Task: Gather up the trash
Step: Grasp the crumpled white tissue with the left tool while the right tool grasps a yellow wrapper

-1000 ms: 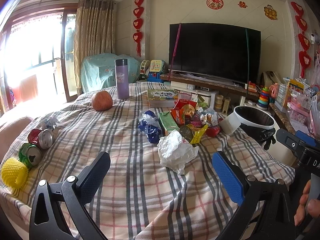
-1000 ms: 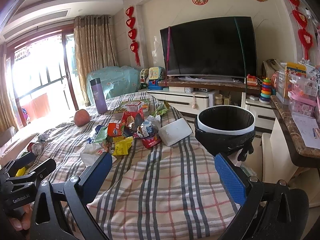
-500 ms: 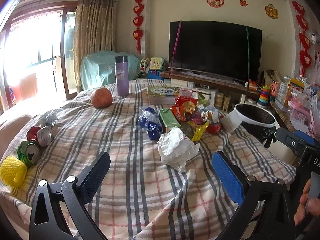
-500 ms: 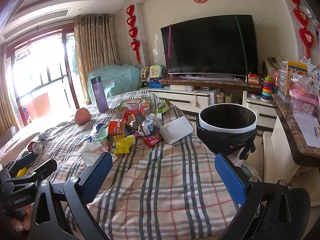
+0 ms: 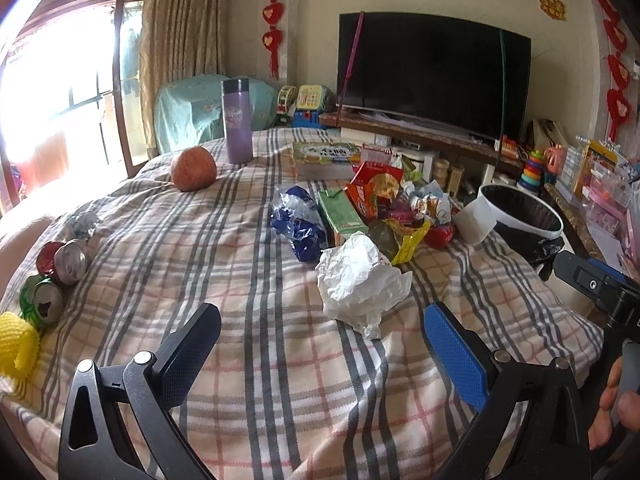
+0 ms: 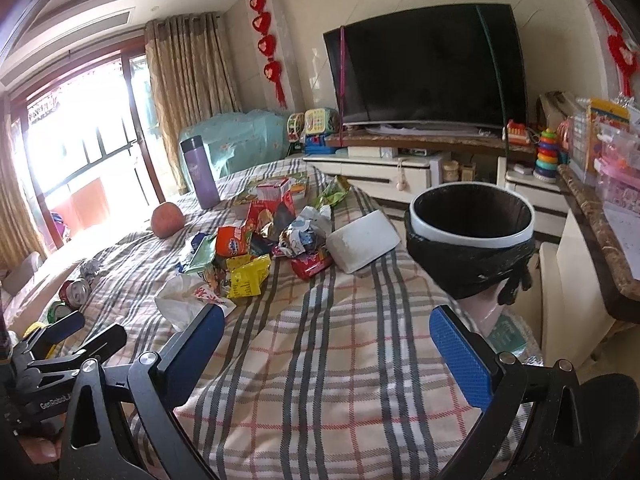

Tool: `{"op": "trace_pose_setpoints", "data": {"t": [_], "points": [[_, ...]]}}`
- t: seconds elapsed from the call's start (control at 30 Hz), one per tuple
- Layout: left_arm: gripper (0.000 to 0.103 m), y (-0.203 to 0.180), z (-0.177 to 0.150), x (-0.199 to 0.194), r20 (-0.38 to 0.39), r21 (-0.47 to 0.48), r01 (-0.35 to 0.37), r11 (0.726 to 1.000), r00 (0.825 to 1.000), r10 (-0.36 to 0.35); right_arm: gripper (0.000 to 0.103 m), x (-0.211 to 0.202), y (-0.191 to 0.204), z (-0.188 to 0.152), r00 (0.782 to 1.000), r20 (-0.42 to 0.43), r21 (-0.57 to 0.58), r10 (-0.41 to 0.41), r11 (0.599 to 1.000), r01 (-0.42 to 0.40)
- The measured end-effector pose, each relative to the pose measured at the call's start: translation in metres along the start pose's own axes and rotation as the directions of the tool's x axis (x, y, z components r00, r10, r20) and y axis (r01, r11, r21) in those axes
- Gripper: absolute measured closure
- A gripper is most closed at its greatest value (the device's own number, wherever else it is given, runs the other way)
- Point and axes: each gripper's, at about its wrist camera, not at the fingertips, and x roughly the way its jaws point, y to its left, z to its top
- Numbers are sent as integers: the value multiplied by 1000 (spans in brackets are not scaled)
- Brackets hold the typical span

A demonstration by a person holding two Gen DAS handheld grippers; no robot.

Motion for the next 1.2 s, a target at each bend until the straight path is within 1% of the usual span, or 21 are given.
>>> {"op": "trace_pose_setpoints", "data": {"t": [0.27,0.37,0.47,0.53,0.57,0.67,0.77,0.83,0.87,0.9,0.97,1.0,1.1,1.2], "points": [[13,5,11,32,-54,1,15,1000,998,-15,2,24,-2,1,996,-65,34,56,998,-54],[15,6,12,46,-89,-11,27,1000,996,-28,7,36,-2,3,993,-92,35,73,997,-70],[22,9,15,61,-127,-22,49,999,991,-51,14,50,-1,4,987,-126,41,101,994,-96],[25,9,17,71,-143,-26,55,998,988,-58,20,62,1,4,981,-157,43,117,993,-112],[26,10,20,76,-149,-31,62,998,987,-66,22,66,2,4,979,-164,45,122,992,-117],[32,14,26,89,-160,-42,80,996,983,-86,25,81,6,5,969,-197,52,150,988,-143],[43,16,29,100,-174,-57,110,992,978,-119,27,96,11,8,957,-227,54,179,984,-171],[58,18,31,106,-179,-60,134,989,973,-143,29,106,14,10,948,-246,57,202,979,-194],[63,18,31,107,-177,-58,145,988,972,-153,30,110,16,11,944,-254,58,210,978,-202],[74,18,32,108,-174,-53,162,985,970,-169,33,114,18,11,941,-261,58,215,977,-208],[79,18,32,109,-167,-35,169,985,971,-172,36,124,22,13,930,-279,61,237,971,-229],[84,19,32,109,-166,-28,171,985,971,-174,38,128,25,14,928,-283,61,242,970,-235],[87,21,31,109,-164,-28,179,983,970,-181,40,139,34,20,915,-292,62,278,960,-272],[88,22,30,108,-164,-41,187,982,968,-191,41,150,44,23,906,-298,51,299,953,-298]]}}
